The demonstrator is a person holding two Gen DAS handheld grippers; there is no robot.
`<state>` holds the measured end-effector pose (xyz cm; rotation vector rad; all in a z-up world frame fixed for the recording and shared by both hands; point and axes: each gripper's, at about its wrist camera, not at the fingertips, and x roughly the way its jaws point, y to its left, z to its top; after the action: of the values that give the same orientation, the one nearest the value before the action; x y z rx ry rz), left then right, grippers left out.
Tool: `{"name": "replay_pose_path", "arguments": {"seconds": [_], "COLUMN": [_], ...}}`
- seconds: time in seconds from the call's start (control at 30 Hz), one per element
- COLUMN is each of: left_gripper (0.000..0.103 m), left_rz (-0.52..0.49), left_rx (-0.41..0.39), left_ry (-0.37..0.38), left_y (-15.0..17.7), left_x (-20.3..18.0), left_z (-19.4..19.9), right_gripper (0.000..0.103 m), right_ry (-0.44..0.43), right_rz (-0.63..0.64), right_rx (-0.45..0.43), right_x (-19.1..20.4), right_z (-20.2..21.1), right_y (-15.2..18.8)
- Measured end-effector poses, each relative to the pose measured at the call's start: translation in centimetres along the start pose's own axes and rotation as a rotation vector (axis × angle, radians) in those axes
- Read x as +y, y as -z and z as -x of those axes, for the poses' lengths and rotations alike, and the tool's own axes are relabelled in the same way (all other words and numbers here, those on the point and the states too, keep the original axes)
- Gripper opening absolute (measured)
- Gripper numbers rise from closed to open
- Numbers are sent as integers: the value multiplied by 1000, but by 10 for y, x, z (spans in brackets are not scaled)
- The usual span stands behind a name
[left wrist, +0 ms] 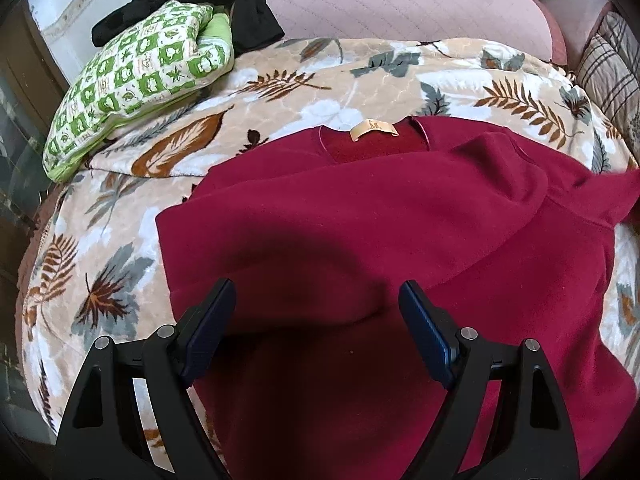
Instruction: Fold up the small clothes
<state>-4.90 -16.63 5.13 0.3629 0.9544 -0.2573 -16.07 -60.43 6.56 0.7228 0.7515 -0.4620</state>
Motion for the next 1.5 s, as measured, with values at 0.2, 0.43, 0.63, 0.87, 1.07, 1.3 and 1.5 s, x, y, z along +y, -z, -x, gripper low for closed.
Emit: {"name": "replay_pose_path", "arguments": {"seconds": [0.2, 0.43, 0.63, 0.87, 1.07, 1.3, 1.5], "left_gripper": [84, 84, 84, 84, 84, 84, 84], "left_rz": [19, -20, -40, -10, 21, -33, -31], "left_rx": [8, 1, 1, 23, 26, 16, 28], "left_ry": [32, 52, 36, 34, 39, 56, 54], "left_y": [2, 6, 5, 4, 5, 10, 9], "left_x": [-6, -25, -26, -15, -12, -29, -31], "left_z": [0, 8, 7, -4, -4, 5, 3], "right_gripper": [0, 19, 77, 7, 6, 6, 16], "right_ry": [27, 46, 54, 158, 7, 273, 161], "right_rz": [172, 84, -32, -27, 147, 93, -33], "right_rx": [-165, -7, 79, 182, -52, 148, -15], "right_x": [2, -41, -15, -6, 16, -83, -111], "right_z": [109, 90, 13, -58, 53, 61, 102], "right_y": [40, 61, 16, -12, -7, 91, 78]}}
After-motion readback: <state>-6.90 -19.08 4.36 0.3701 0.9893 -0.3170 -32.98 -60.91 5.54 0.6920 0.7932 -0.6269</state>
